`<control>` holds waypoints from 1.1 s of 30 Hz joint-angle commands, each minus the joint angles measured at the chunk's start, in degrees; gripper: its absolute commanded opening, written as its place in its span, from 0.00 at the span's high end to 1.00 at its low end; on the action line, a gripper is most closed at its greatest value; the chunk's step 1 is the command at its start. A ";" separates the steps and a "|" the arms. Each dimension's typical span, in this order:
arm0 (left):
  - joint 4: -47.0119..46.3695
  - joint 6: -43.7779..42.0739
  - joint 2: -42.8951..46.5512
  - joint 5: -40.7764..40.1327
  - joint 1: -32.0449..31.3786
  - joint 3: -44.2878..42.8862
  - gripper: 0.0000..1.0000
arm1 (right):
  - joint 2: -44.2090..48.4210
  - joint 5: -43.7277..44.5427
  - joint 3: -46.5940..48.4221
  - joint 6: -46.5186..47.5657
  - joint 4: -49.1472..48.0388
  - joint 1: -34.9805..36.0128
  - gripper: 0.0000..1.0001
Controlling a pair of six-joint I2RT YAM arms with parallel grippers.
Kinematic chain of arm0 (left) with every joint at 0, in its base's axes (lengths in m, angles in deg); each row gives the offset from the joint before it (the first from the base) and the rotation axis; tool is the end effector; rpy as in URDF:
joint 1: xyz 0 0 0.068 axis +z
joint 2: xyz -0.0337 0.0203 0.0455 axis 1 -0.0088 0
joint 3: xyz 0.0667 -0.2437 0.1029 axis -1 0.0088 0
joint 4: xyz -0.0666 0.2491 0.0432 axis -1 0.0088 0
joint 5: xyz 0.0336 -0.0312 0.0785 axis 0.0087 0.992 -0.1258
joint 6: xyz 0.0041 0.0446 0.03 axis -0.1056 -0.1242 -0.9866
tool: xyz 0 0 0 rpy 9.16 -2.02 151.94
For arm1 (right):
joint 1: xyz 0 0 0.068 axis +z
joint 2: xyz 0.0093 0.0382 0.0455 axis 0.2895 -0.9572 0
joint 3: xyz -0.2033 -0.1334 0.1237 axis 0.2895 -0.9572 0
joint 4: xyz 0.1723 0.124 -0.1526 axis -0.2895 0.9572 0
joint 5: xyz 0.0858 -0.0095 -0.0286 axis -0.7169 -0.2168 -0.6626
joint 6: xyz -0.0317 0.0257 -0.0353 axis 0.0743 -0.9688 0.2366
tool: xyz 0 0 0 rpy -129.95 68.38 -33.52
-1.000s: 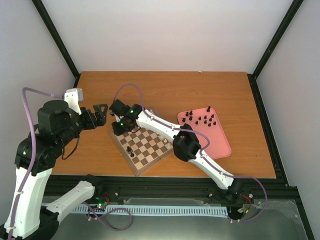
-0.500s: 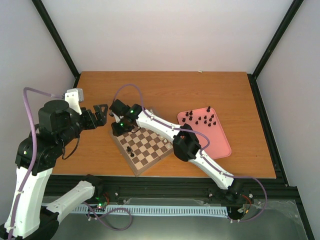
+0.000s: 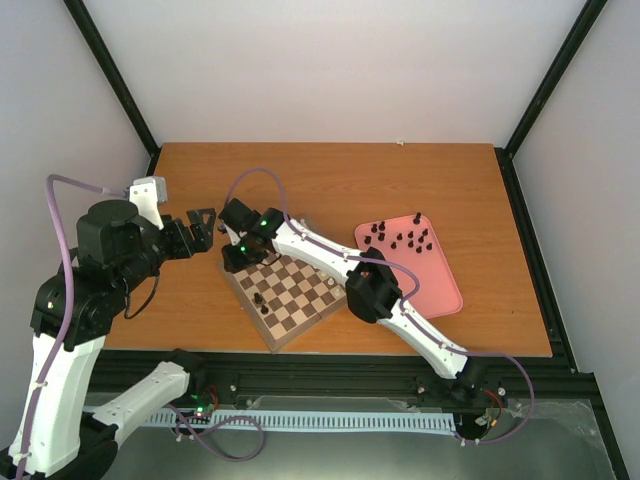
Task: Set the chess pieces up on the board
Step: Place the chess piece on the chessboard.
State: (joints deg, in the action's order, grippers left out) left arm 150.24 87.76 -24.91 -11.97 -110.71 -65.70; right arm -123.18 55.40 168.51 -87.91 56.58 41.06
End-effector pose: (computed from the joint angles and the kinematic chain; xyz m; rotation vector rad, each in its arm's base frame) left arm 0.0950 -0.0330 0.4552 -0.1300 2.0527 -0.3964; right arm 0.2869 0.4756 0.1830 -0.9238 2.6617 0.8011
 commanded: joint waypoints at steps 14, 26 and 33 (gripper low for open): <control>0.59 -1.66 0.56 -0.57 0.22 0.30 0.00 | -0.60 0.03 0.89 0.17 -0.31 0.30 0.61; 0.41 -2.09 0.59 -0.72 0.21 0.23 0.00 | 0.32 3.35 -1.42 0.28 0.79 0.09 0.60; 0.65 -2.21 0.55 -1.00 0.20 0.44 0.00 | 0.41 2.76 -1.28 0.30 -0.10 -0.19 0.59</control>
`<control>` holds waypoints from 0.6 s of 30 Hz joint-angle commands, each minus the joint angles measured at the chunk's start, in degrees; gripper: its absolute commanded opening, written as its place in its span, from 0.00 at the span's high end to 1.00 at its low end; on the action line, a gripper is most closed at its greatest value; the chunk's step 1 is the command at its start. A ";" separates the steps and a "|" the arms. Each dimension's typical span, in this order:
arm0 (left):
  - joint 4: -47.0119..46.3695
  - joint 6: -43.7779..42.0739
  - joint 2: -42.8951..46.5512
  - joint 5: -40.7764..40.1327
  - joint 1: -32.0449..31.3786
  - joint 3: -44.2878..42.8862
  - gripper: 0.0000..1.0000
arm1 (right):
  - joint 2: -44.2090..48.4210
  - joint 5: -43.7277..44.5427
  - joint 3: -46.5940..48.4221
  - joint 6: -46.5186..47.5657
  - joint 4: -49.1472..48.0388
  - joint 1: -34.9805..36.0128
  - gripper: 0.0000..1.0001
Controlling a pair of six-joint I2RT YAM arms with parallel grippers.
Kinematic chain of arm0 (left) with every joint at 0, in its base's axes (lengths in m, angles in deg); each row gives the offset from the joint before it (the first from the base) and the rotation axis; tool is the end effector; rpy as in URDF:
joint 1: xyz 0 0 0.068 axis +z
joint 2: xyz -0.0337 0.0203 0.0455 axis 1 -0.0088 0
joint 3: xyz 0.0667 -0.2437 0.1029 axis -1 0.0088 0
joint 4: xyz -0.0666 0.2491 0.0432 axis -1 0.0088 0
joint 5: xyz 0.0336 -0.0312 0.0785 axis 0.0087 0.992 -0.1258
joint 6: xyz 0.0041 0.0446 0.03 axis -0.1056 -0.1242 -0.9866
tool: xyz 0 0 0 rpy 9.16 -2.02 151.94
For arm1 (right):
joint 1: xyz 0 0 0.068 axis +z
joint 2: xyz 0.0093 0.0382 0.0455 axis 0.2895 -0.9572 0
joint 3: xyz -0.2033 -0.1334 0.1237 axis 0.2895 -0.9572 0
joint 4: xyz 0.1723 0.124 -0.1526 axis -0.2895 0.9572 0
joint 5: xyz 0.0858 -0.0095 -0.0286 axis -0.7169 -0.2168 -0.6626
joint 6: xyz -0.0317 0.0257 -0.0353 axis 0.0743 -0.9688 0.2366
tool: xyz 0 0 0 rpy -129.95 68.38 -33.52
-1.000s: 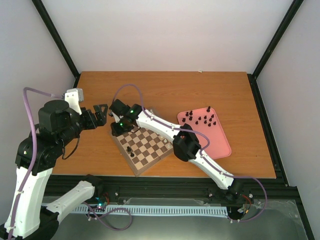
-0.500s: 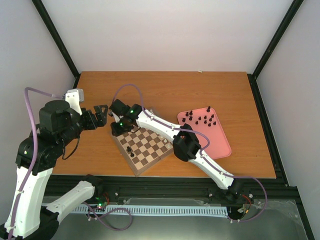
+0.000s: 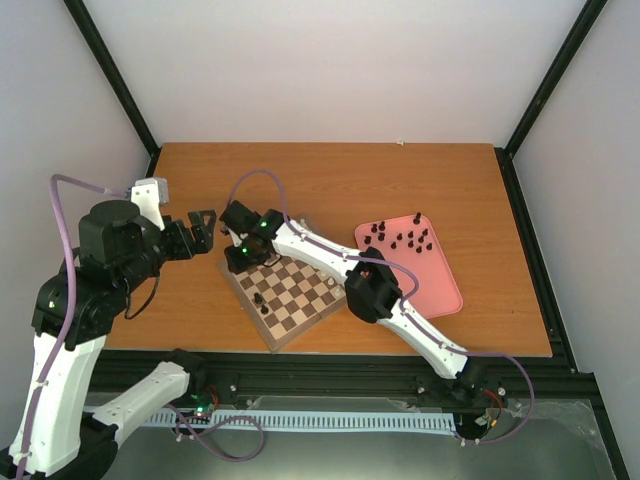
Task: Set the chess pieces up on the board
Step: Place the chess piece on the chessboard, then pick up the chess piece from the storage box.
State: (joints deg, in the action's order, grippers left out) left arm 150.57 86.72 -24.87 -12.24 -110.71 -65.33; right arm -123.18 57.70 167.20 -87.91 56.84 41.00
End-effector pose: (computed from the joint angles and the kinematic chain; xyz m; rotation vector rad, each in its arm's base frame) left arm 0.0955 -0.0329 0.4530 -0.1140 2.0629 -0.3764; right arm 0.2876 0.4731 0.1755 -0.9068 2.6802 0.7338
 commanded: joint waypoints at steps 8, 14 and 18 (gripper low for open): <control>0.28 -1.44 0.37 -1.45 0.21 -0.47 0.00 | 6.63 6.53 0.03 1.86 1.47 -0.14 0.41; 0.41 -1.44 0.39 -1.92 0.21 -0.80 0.00 | 14.60 11.81 -0.41 4.79 5.62 -1.31 0.38; 1.00 -1.42 0.28 -2.30 0.21 -1.75 0.00 | 21.92 14.81 -4.06 5.69 8.35 -3.06 0.36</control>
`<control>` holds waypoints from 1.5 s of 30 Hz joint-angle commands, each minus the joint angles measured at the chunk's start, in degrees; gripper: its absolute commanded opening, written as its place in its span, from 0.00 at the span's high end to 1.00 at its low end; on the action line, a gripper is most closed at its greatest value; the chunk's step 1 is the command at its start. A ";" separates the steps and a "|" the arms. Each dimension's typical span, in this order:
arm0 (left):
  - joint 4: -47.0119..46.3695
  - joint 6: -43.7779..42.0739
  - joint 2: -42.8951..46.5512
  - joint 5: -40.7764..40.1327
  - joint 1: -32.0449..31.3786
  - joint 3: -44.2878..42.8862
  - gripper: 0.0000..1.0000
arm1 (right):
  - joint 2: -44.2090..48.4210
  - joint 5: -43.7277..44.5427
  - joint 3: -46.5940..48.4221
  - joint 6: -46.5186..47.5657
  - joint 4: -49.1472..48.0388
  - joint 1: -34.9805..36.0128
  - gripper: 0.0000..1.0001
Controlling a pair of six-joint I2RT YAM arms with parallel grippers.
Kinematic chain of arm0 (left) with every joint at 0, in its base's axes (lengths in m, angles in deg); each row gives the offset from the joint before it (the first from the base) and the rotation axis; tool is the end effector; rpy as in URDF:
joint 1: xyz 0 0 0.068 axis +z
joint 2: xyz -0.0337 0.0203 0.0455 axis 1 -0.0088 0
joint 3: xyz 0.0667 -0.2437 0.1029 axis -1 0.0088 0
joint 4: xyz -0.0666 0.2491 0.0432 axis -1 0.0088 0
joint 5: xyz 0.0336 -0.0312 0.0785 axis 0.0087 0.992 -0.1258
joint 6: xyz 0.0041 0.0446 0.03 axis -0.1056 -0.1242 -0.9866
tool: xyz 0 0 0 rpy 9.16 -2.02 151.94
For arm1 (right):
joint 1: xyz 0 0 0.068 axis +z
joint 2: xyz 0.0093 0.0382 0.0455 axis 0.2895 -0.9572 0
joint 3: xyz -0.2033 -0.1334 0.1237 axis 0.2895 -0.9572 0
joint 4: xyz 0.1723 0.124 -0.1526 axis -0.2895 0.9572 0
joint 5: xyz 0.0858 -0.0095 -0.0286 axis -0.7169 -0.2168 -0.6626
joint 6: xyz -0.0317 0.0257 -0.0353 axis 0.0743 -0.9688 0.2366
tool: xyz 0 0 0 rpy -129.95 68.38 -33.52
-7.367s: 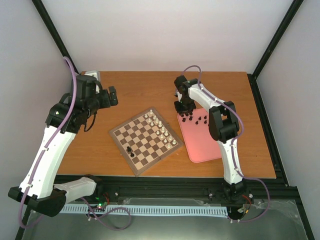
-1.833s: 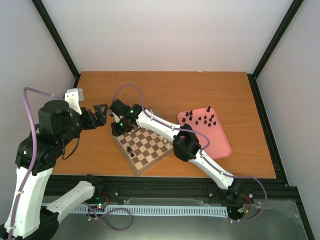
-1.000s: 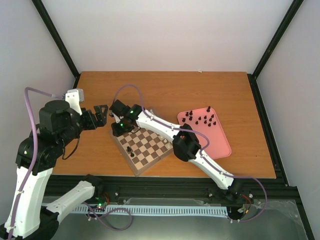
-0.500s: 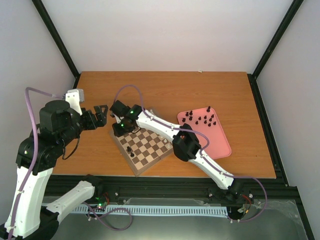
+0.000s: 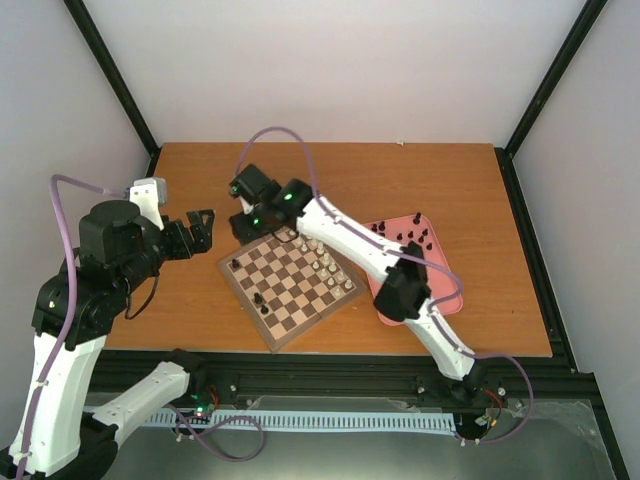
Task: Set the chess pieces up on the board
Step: Pick up the chess piece from the storage box.
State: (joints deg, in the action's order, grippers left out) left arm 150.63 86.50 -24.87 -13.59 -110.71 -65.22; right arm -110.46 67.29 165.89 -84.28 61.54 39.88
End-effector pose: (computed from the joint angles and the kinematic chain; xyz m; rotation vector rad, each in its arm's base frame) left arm 0.0959 -0.0322 0.4525 -0.1245 2.0608 -0.3496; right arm 0.2835 0.4364 0.2782 -0.8529 2.4982 0.6022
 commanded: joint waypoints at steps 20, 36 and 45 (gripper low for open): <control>-1.41 -0.54 -3.75 0.31 0.21 -0.63 0.00 | 25.61 12.20 -43.61 0.16 4.14 -27.70 0.62; -4.19 0.64 -6.74 1.46 0.21 1.00 0.00 | 22.14 7.21 -48.61 3.55 -0.66 -27.70 0.63; -4.42 1.32 -7.09 0.92 0.21 1.27 0.00 | 18.45 7.91 -47.00 4.91 -1.58 -27.79 0.63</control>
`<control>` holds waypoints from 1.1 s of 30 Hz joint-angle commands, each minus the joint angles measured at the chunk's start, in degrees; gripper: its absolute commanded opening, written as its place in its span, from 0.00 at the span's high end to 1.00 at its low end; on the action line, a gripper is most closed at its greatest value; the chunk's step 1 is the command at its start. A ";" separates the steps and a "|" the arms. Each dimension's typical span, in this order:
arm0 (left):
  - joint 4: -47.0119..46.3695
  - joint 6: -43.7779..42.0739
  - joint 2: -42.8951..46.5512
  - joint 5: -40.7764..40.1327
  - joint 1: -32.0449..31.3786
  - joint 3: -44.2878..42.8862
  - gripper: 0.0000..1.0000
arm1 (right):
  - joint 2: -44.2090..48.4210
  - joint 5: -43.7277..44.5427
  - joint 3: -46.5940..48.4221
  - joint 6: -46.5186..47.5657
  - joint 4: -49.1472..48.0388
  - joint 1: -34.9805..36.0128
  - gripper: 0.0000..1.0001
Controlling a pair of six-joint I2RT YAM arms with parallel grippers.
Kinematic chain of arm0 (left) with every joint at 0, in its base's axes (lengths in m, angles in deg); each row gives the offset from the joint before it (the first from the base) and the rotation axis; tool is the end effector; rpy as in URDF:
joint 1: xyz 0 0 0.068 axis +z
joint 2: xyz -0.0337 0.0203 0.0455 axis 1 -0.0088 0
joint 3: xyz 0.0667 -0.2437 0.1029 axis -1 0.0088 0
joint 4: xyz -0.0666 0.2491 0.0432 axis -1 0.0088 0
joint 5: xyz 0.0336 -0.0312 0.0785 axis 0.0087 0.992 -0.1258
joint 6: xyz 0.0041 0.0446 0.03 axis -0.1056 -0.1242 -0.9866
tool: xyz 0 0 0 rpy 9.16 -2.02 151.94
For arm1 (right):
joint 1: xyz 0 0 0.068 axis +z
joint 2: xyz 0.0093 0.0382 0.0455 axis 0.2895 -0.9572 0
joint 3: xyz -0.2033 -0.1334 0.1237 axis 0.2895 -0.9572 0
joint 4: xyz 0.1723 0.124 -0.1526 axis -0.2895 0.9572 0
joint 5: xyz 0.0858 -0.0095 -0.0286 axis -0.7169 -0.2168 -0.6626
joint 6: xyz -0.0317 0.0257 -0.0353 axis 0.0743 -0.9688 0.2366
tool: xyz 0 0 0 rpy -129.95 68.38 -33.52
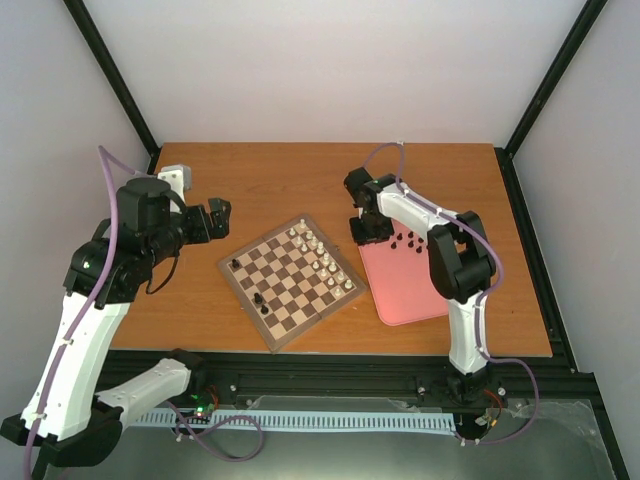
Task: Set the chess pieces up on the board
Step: Pick up the chess piece from the storage box.
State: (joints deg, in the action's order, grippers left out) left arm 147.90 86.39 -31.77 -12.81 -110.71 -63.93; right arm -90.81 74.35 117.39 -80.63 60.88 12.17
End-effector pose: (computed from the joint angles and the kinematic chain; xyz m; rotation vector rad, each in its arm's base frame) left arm 0.1382 -0.0492 0.4384 -0.1111 2.1566 -0.3262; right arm 0.3582 0.1964 0.1896 -0.3168 2.9904 0.0067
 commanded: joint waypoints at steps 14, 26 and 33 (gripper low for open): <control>-2.49 2.00 -1.34 0.06 0.21 0.26 0.00 | -4.07 0.28 2.68 2.16 -1.36 -1.43 0.67; -3.02 1.93 -2.06 0.39 0.21 0.29 0.00 | -6.13 0.62 4.32 2.64 -1.39 -2.64 0.70; -3.46 1.58 -2.72 0.65 0.21 0.17 0.00 | -6.49 -0.26 5.02 3.00 -1.15 -2.89 0.84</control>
State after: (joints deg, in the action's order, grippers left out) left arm 146.06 87.52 -34.29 -12.78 -110.71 -63.47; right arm -96.82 74.29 120.95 -78.05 59.61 9.74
